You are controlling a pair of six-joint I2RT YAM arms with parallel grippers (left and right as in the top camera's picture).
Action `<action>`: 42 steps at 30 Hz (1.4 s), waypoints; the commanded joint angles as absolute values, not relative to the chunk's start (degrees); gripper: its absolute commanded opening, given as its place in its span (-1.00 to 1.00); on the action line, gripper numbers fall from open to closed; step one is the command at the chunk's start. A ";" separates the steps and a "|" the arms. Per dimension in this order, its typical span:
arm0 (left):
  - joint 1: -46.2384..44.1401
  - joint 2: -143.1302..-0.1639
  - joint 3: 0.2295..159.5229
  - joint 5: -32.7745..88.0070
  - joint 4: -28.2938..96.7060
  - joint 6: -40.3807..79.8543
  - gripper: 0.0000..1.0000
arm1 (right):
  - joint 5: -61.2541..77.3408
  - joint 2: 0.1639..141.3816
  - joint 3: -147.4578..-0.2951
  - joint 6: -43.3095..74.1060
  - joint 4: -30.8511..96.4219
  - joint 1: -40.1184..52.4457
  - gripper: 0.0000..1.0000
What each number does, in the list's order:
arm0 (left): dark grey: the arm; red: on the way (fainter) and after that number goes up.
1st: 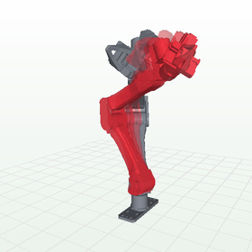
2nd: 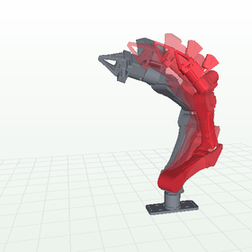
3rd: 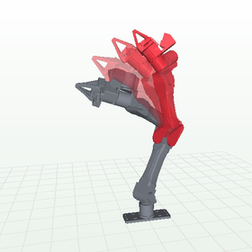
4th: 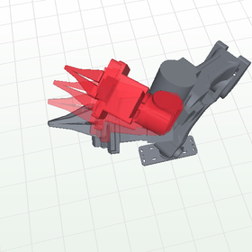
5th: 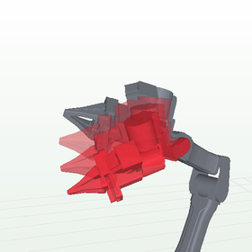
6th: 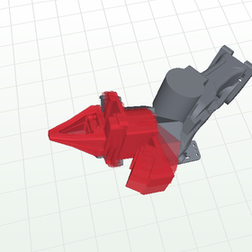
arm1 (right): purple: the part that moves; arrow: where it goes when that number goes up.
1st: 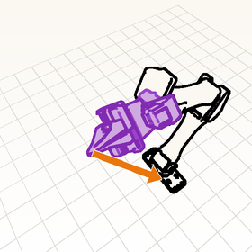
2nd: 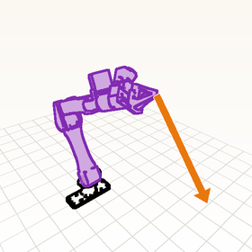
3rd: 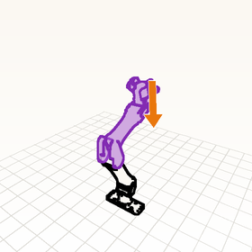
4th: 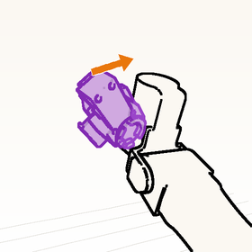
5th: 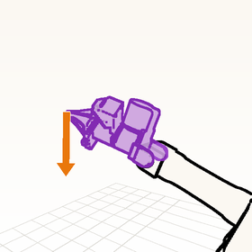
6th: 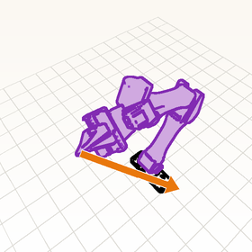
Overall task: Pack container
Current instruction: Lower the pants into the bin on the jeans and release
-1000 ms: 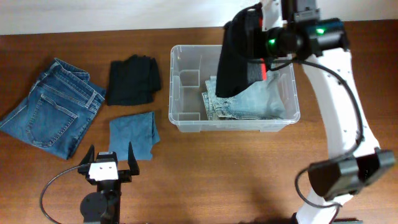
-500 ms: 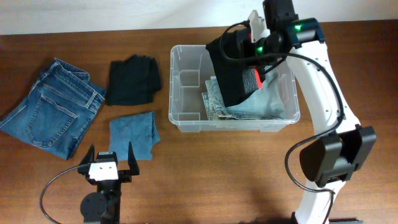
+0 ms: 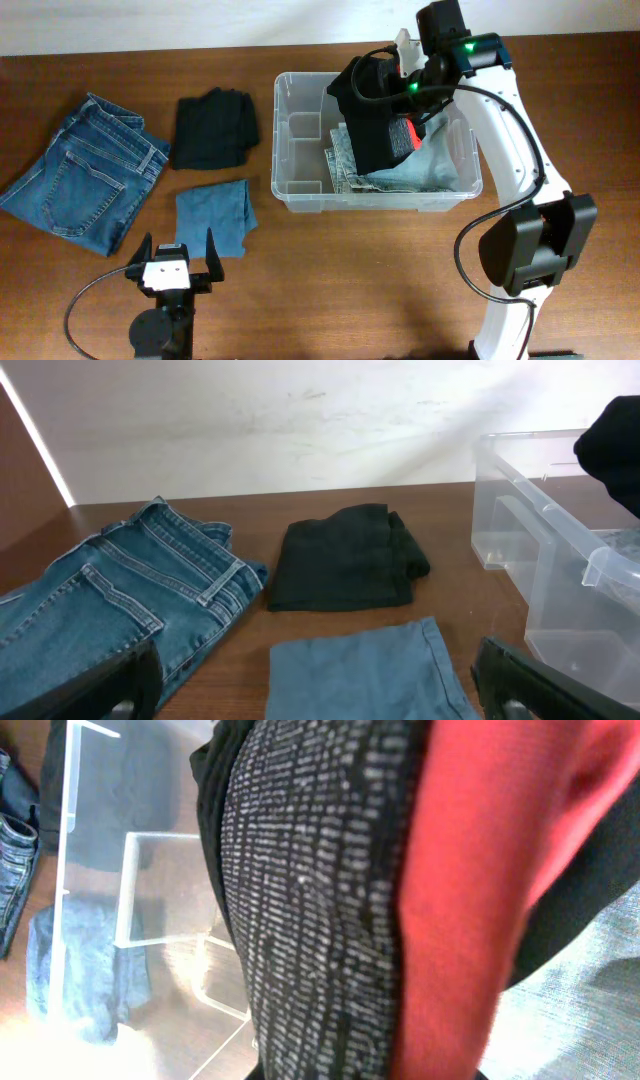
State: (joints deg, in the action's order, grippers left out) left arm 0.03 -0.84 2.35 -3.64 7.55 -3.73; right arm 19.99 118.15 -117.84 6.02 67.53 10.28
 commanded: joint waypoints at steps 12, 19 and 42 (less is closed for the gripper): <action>0.19 -0.36 1.93 -4.27 7.38 -4.84 0.99 | 30.74 114.24 -121.95 10.13 66.35 11.22 -0.92; 0.19 -0.36 1.93 -4.25 7.38 -4.82 0.99 | 43.72 114.24 -121.95 14.02 62.78 11.18 -0.92; 0.19 -0.36 1.93 -4.25 7.38 -4.82 0.99 | 10.63 114.80 -107.83 11.22 63.31 11.22 -0.92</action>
State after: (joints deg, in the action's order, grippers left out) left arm 0.03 -0.84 2.35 -3.64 7.53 -3.73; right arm 19.55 117.27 -108.64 13.17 63.37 10.68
